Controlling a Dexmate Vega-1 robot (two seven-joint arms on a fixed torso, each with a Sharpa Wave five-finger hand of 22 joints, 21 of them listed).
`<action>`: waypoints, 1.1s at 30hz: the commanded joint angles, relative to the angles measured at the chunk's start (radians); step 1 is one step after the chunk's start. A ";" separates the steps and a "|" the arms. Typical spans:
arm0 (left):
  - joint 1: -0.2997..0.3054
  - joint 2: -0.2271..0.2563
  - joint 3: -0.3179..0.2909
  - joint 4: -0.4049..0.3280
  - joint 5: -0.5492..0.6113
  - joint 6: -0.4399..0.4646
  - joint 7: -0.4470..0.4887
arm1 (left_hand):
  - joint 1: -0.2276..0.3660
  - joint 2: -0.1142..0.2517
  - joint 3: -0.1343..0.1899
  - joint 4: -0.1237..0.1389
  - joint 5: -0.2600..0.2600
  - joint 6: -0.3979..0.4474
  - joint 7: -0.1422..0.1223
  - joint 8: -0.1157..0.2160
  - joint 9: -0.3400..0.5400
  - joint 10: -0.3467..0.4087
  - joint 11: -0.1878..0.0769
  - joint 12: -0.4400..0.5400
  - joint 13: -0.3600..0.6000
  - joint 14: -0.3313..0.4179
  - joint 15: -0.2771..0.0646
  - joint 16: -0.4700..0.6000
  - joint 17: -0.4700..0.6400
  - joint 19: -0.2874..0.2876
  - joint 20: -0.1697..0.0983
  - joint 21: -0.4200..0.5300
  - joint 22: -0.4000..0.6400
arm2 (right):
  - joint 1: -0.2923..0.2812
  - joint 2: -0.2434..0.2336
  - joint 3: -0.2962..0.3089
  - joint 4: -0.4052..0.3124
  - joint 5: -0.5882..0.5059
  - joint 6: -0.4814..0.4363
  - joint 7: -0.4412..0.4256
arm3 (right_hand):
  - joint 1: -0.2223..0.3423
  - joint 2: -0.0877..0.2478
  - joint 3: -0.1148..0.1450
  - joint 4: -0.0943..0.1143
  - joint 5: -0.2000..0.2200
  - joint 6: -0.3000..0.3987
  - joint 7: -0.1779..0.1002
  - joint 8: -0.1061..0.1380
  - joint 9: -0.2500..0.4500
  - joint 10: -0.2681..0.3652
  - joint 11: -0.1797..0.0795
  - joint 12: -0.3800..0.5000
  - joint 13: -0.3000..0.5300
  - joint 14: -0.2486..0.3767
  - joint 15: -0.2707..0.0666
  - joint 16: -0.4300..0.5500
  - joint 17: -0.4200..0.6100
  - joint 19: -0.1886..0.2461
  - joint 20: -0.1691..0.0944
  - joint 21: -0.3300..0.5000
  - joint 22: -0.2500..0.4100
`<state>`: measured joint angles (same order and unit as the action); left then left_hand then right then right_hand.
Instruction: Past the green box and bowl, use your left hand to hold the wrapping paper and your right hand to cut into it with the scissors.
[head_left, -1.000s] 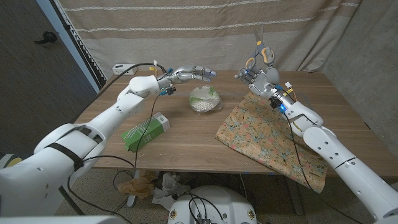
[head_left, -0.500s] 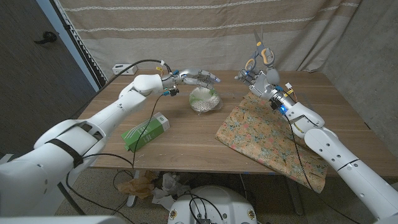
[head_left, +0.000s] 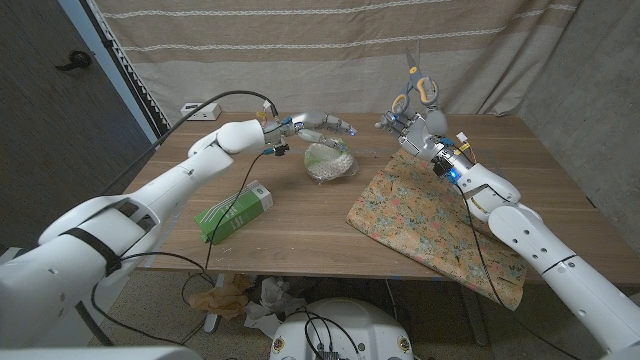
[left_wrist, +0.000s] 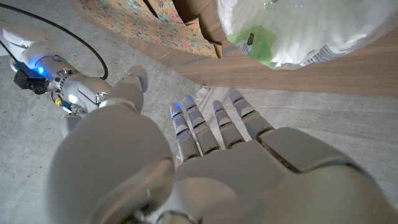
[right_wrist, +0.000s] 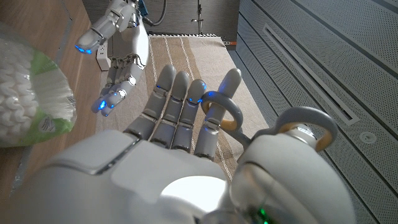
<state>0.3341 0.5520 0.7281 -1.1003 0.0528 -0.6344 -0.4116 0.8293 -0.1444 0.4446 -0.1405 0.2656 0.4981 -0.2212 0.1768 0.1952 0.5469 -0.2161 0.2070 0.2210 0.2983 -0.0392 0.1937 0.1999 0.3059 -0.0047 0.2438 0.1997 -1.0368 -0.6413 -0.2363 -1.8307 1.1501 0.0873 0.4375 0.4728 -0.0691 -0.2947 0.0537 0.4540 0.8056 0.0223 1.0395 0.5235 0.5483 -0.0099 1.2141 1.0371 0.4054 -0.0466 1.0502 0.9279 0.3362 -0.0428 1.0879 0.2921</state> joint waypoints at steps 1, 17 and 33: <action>0.001 0.031 0.033 -0.074 0.352 -0.039 0.285 | -0.007 -0.002 -0.011 0.001 0.003 -0.054 0.001 -0.002 0.005 -0.010 0.001 0.000 0.002 -0.011 -0.167 0.002 0.002 -0.001 -0.015 -0.001 0.004 | 0.000 0.006 -0.003 0.009 0.007 0.004 0.018 | 0.002 0.007 0.000 -0.008 -0.002 -0.060 0.092 -0.002 0.000 0.011 0.000 0.006 -0.001 0.006 -0.058 0.003 -0.005 0.008 -0.003 0.008 -0.001; -0.085 0.036 0.116 -0.046 0.565 -0.128 0.379 | -0.002 0.004 -0.017 -0.001 0.011 -0.104 0.000 0.004 0.007 -0.049 0.001 -0.010 -0.001 -0.024 -0.171 -0.001 0.000 0.000 -0.041 -0.001 0.004 | 0.002 -0.001 -0.007 0.006 0.005 -0.003 0.025 | 0.011 0.009 0.002 -0.017 0.000 -0.060 0.090 -0.011 0.001 0.009 -0.003 0.013 -0.005 0.009 -0.059 0.007 -0.018 0.013 0.016 0.012 -0.011; -0.068 0.083 0.165 -0.153 0.873 -0.027 0.672 | 0.022 0.011 -0.014 -0.009 0.022 -0.158 0.001 0.003 0.008 -0.081 0.001 -0.012 -0.001 -0.038 -0.173 -0.003 -0.002 0.000 -0.053 -0.002 0.003 | 0.013 -0.008 -0.013 0.003 0.005 -0.018 0.022 | 0.017 0.015 0.004 -0.023 0.001 -0.056 0.087 -0.013 0.007 0.007 -0.004 0.016 -0.012 0.007 -0.062 0.011 -0.024 0.015 0.014 0.015 -0.019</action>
<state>0.2655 0.6188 0.8560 -1.2156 0.7800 -0.7075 0.1087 0.8400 -0.1337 0.4283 -0.1407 0.2815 0.3489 -0.2210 0.1769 0.1979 0.4706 -0.2145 0.1955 0.2183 0.2642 -0.0409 0.1937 0.1951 0.3052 -0.0397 0.2439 0.2000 -1.0268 -0.6443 -0.2476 -1.8236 1.1578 0.0765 0.4628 0.4820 -0.0600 -0.2864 0.0371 0.4540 0.8145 0.0312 1.0293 0.5261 0.5523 -0.0104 1.2247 1.0255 0.4053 -0.0466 1.0580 0.9034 0.3485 -0.0302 1.0957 0.2738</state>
